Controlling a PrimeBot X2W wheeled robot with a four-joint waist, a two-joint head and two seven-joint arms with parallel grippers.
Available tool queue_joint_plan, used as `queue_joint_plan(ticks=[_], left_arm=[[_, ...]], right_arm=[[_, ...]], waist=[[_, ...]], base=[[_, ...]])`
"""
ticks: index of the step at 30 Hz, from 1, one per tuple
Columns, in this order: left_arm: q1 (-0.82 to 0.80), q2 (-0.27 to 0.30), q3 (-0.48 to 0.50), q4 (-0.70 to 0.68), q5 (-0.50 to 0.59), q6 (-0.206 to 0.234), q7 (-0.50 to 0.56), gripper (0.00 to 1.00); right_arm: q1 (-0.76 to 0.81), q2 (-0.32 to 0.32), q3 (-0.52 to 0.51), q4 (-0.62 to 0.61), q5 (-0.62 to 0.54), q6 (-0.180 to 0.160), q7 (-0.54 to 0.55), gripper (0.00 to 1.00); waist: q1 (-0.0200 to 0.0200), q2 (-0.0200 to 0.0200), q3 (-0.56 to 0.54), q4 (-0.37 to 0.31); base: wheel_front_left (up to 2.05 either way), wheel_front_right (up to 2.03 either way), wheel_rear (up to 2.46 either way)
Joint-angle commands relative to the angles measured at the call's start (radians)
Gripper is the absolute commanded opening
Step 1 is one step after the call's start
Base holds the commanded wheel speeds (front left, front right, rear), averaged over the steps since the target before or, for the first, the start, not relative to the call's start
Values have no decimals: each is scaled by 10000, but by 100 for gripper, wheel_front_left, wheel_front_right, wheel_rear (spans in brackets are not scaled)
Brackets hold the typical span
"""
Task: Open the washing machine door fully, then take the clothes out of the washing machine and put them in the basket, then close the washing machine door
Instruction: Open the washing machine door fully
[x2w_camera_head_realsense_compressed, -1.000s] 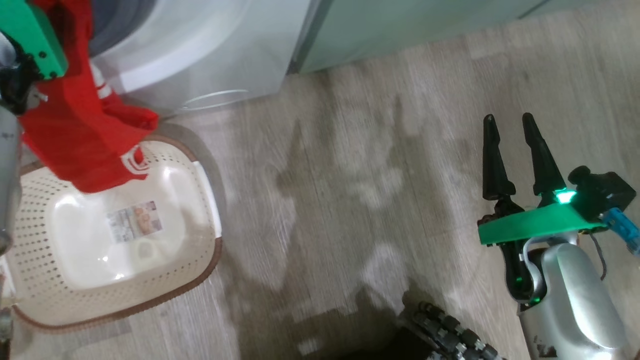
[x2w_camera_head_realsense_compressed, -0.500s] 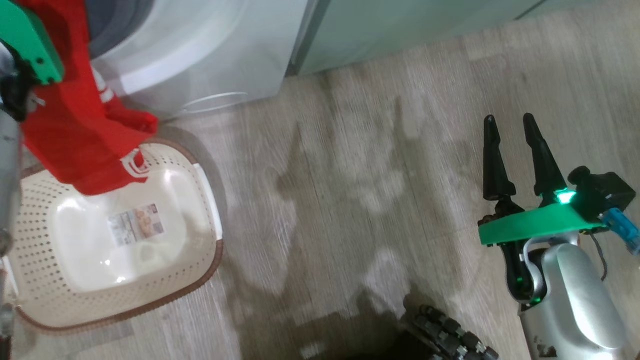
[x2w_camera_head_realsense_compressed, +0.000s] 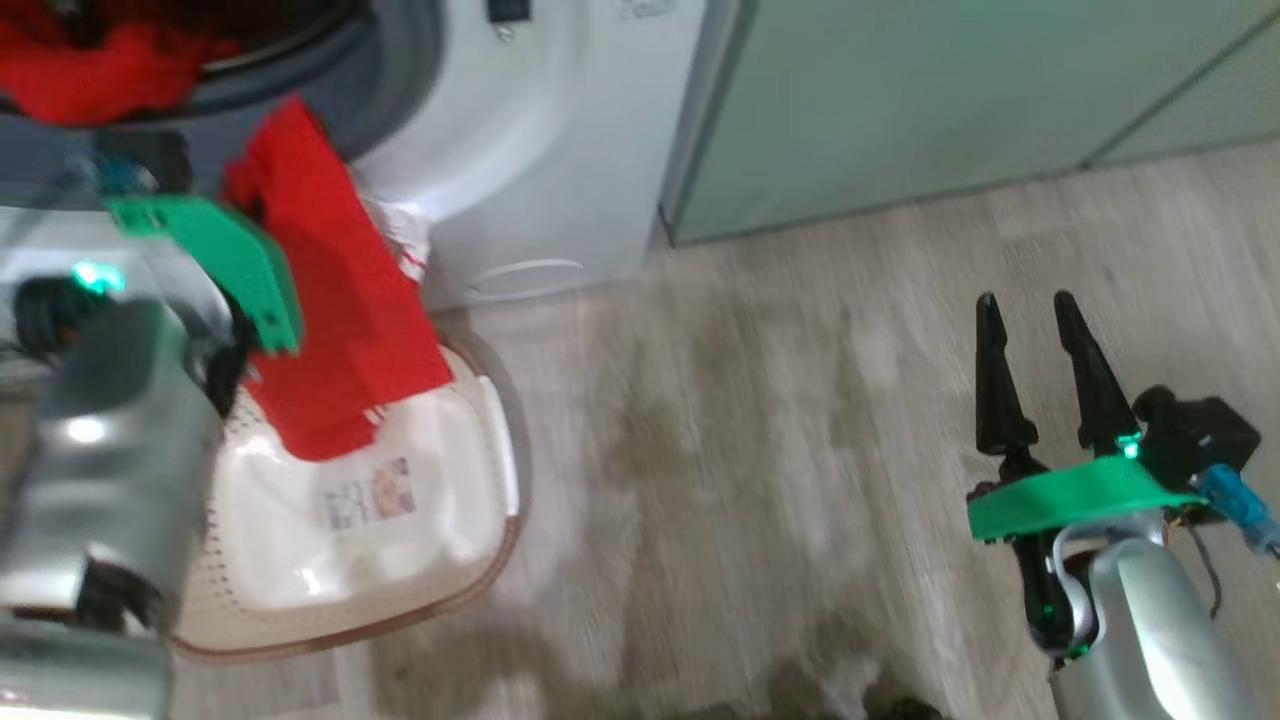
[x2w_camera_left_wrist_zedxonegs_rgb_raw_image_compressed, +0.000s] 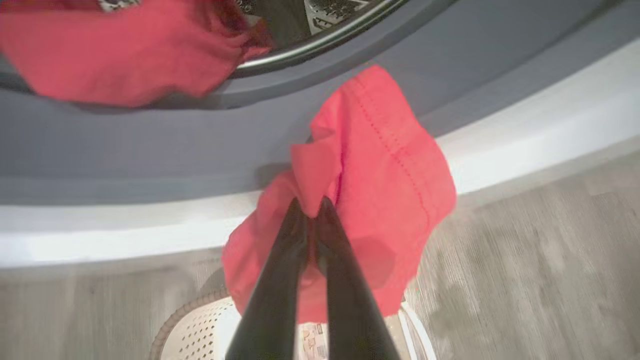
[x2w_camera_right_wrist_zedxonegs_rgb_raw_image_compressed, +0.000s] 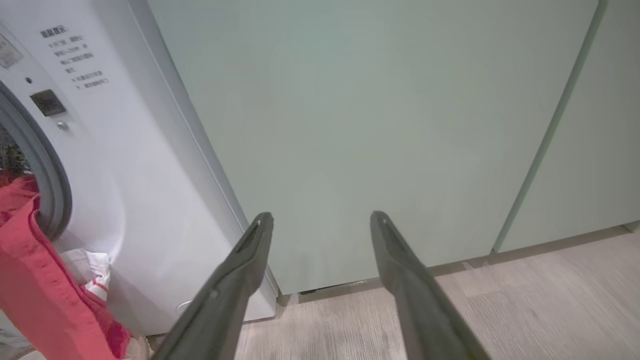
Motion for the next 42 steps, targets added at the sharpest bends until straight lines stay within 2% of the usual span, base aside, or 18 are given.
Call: queue_joint_plan(ticks=[1,6,8,17,22,28,35,37,38,39,40,41,42], left_arm=[[8,359,97,-162,30,-30,-163,0],[982,30,-245,-222,-156,-58,-430,0],[1375,73,-416,-239,-251,-60,-391,0],[2518,151,-874,35,-905,-63,509,0],[2645,372,-798,314,-1259,-59,951,0],[2330,609,-747,517,-1347,154,1100,0],[2059,800,-472,613,-1636,393,675,0],[2071,804,-399,630,-1729,414,552,10],[2071,804,-399,630,-1729,414,552,10],[2102,797,-383,638,-1757,438,518,18],[2145,793,-363,643,-1776,496,370,41],[2209,775,-346,648,-1794,547,206,90],[2282,747,-343,653,-1809,559,98,100]], right_arm=[[111,10,165,-259,-104,65,-61,100],[210,10,134,-262,-199,65,-61,100],[192,10,138,-297,-221,65,-61,100],[-109,-2,136,-411,-273,65,-61,100],[-370,-9,114,-506,-261,65,-61,100],[-759,-9,45,-670,-278,65,-61,100],[-1123,0,84,-743,-242,65,-61,100],[-1146,3,127,-712,-237,65,-61,100],[-1146,3,127,-712,-237,65,-61,100],[-1144,4,152,-688,-243,65,-61,100],[-1127,5,168,-666,-262,65,-61,100],[-1112,5,175,-627,-263,65,-61,100],[-1101,6,179,-589,-257,65,-61,100]], waist=[[0,0,-443,410],[0,0,-667,733],[0,0,-591,796],[0,0,399,613],[0,0,1125,354],[0,0,2074,166],[0,0,2692,-32],[0,0,2697,-67],[0,0,2697,-67],[0,0,2663,-79],[0,0,2607,-83],[0,0,2530,-87],[0,0,2445,-86]], base=[[0,0,0],[0,0,0],[0,0,0],[0,0,0],[0,0,0],[0,0,0],[0,0,0],[0,0,0],[0,0,0],[0,0,0],[0,0,0],[0,0,0],[0,0,0]])
